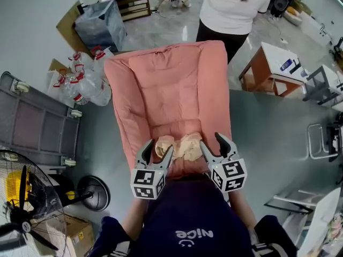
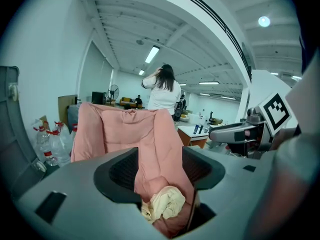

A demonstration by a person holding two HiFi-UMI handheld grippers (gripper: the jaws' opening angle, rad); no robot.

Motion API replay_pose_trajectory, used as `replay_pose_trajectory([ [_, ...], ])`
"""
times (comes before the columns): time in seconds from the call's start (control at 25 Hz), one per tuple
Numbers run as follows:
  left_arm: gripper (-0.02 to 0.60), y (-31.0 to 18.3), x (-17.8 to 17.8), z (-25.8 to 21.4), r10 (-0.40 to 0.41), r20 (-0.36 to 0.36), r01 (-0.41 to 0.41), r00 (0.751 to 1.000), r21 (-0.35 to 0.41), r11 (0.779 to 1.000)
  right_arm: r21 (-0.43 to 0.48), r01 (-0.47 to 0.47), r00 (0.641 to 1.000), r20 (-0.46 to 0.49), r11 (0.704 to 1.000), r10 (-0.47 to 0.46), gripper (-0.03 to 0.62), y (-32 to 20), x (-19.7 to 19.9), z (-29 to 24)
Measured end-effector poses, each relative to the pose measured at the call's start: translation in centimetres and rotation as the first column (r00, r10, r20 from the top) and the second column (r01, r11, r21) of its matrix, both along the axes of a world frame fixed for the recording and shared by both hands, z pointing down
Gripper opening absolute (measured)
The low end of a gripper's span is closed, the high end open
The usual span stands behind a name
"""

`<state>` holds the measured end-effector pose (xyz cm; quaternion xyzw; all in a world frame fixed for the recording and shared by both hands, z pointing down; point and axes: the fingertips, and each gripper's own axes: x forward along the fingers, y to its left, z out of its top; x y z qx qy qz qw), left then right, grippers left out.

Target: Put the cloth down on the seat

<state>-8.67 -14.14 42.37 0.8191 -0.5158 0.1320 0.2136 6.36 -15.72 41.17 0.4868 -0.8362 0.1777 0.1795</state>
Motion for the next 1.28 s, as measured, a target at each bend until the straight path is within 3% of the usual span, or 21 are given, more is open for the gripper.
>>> replay_pose_trajectory([
  [0.16,0.288,0.4,0.2,-1.6,0.009,-0.008,-0.009,1.0,0.035,0.999,0.037,-0.003,1.0,-0.012,0.999,0.004,0.221,0.8,0.8,-1.4],
  [0.36,0.268,0.4,0.6,-1.9,0.027,-0.096,-0.025,0.995,0.019,1.0,0.072,-0.022,1.0,0.004,0.997,0.022,0.221,0.7,1.3,-2.2],
  [0.48,0.225,0.6,0.7,-2.3,0.016,-0.104,-0.012,0.994,0.033,0.999,0.078,0.012,1.0,0.021,0.997,-0.014,0.221,0.9,1.0,-2.3],
  [0.6,0.111,0.7,1.2,-2.8,0.031,-0.14,-0.023,0.99,0.057,0.998,0.067,0.03,0.999,0.024,0.997,-0.031,0.214,1.2,0.9,-1.9],
  [0.76,0.052,0.9,1.0,-3.4,0.028,-0.197,-0.014,0.98,0.07,0.997,0.061,0.026,0.998,0.054,0.998,-0.03,0.09,1.5,0.8,-2.0],
  [0.88,0.032,1.0,0.9,-3.3,0.029,-0.202,-0.012,0.979,0.085,0.996,0.041,0.078,0.992,0.093,0.996,-0.081,0.083,2.0,0.1,-1.8],
  [1.08,0.02,1.4,0.7,-2.9,0.025,-0.176,-0.008,0.984,0.096,0.995,0.087,-0.001,0.997,0.073,0.996,-0.006,0.058,1.7,1.2,-2.1],
  [1.28,0.02,1.5,0.5,-3.3,0.034,-0.119,-0.017,0.992,0.139,0.99,0.11,-0.021,0.999,0.043,0.994,0.016,0.057,1.3,1.3,-2.5],
])
